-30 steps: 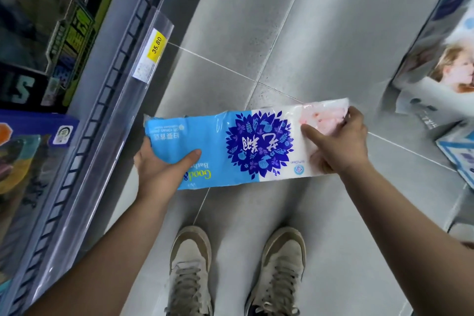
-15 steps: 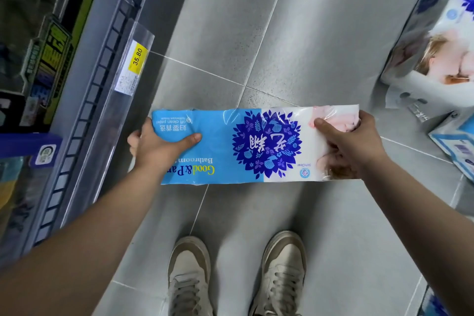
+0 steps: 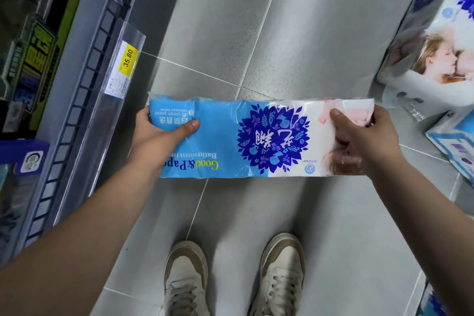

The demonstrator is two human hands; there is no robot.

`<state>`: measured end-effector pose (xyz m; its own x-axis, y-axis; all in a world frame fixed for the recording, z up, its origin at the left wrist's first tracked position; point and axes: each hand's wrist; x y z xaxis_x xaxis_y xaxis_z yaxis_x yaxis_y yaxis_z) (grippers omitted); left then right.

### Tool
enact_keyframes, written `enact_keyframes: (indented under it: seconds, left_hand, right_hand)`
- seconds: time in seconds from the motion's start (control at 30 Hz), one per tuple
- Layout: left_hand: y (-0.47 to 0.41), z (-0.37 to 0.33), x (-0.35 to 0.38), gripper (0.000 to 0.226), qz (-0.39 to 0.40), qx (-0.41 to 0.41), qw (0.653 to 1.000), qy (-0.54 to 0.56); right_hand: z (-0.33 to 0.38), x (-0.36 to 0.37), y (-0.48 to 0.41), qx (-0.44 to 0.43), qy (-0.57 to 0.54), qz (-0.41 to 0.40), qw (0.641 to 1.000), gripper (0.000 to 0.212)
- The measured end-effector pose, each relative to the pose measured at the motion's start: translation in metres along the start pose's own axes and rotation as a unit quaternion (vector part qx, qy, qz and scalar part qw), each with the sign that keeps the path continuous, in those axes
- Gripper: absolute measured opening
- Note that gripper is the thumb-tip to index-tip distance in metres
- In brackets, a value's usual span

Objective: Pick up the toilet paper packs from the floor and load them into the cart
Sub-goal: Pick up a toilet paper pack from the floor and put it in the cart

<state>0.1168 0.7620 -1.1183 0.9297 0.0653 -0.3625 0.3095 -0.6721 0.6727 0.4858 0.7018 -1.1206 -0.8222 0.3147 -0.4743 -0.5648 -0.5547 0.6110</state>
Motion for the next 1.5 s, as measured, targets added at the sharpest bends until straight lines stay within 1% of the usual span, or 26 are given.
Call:
enact_keyframes:
  seconds: [0.1,0.17,0.27,0.33,0.43,0.57,0.67,0.77,0.87,0.9,0.97,1.07,1.1,1.17,1.27,1.33,1.5]
  left_hand:
    - [-0.002,-0.01,0.004,0.104,0.007,0.037,0.999,0.02]
    - [-0.004,-0.015,0.007,0.103,0.006,0.064,0.997,0.03]
    - [-0.008,-0.021,0.009,0.105,0.0,0.104,0.994,0.036]
    - [-0.01,-0.023,0.009,0.106,-0.004,0.127,0.991,0.035]
    - [-0.008,-0.02,0.006,0.106,-0.007,0.157,0.988,0.015]
    - [0.0,-0.011,-0.002,0.103,-0.004,0.172,0.985,-0.034]
    - [0.011,-0.009,-0.006,0.102,-0.015,0.174,0.981,-0.08]
    - [0.023,-0.007,-0.006,0.109,-0.044,0.198,0.969,-0.144]
    - [0.031,-0.007,-0.008,0.134,-0.054,0.214,0.954,-0.205]
    - [0.032,-0.009,-0.008,0.139,-0.057,0.232,0.942,-0.237]
    - [0.032,-0.015,-0.007,0.143,-0.059,0.267,0.907,-0.319]
    - [0.029,-0.027,0.0,0.139,-0.018,0.281,0.849,-0.447]
    - [0.028,-0.03,0.002,0.136,0.004,0.275,0.836,-0.475]
    - [0.028,-0.033,0.006,0.13,0.037,0.255,0.828,-0.498]
    - [0.031,-0.034,0.007,0.117,0.046,0.237,0.827,-0.508]
    - [0.033,-0.035,0.007,0.11,0.046,0.234,0.825,-0.512]
    - [0.036,-0.038,0.007,0.102,0.049,0.232,0.824,-0.515]
  right_hand:
    - [0.009,-0.006,0.003,-0.024,-0.045,-0.013,0.999,0.069]
    - [0.016,-0.009,0.006,-0.054,-0.057,-0.023,0.997,0.069]
    - [0.024,-0.01,0.011,-0.091,-0.072,-0.028,0.993,0.058]
    - [0.026,-0.01,0.015,-0.123,-0.081,-0.04,0.988,0.055]
    - [0.019,-0.011,0.021,-0.151,-0.081,-0.049,0.984,0.054]
    - [-0.005,-0.021,0.029,-0.131,-0.03,-0.057,0.989,0.066]
    - [-0.015,-0.028,0.037,-0.117,0.009,-0.046,0.992,0.076]
    - [-0.016,-0.033,0.041,-0.13,0.046,-0.035,0.99,0.085]
    - [-0.013,-0.038,0.038,-0.179,0.139,-0.035,0.973,0.1]
    - [-0.013,-0.041,0.036,-0.191,0.182,-0.038,0.964,0.109]
    - [-0.011,-0.045,0.032,-0.222,0.273,-0.039,0.935,0.126]
    - [-0.008,-0.047,0.021,-0.295,0.402,-0.032,0.866,0.133]
    - [-0.006,-0.045,0.019,-0.304,0.435,-0.022,0.847,0.134]
    - [-0.005,-0.04,0.016,-0.302,0.467,-0.006,0.831,0.135]
    - [-0.001,-0.035,0.015,-0.295,0.492,0.027,0.818,0.133]
    - [0.003,-0.035,0.017,-0.285,0.478,0.049,0.829,0.128]
    - [0.007,-0.034,0.025,-0.274,0.451,0.06,0.847,0.111]
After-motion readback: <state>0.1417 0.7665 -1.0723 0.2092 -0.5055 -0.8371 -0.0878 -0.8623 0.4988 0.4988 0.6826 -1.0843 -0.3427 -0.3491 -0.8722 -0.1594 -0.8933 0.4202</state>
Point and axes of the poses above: each hand's wrist, its own y-axis away from the middle knuckle, its own x-axis out of the palm, z = x × y, and after that the axes turned 2 degrees about y, right-handed
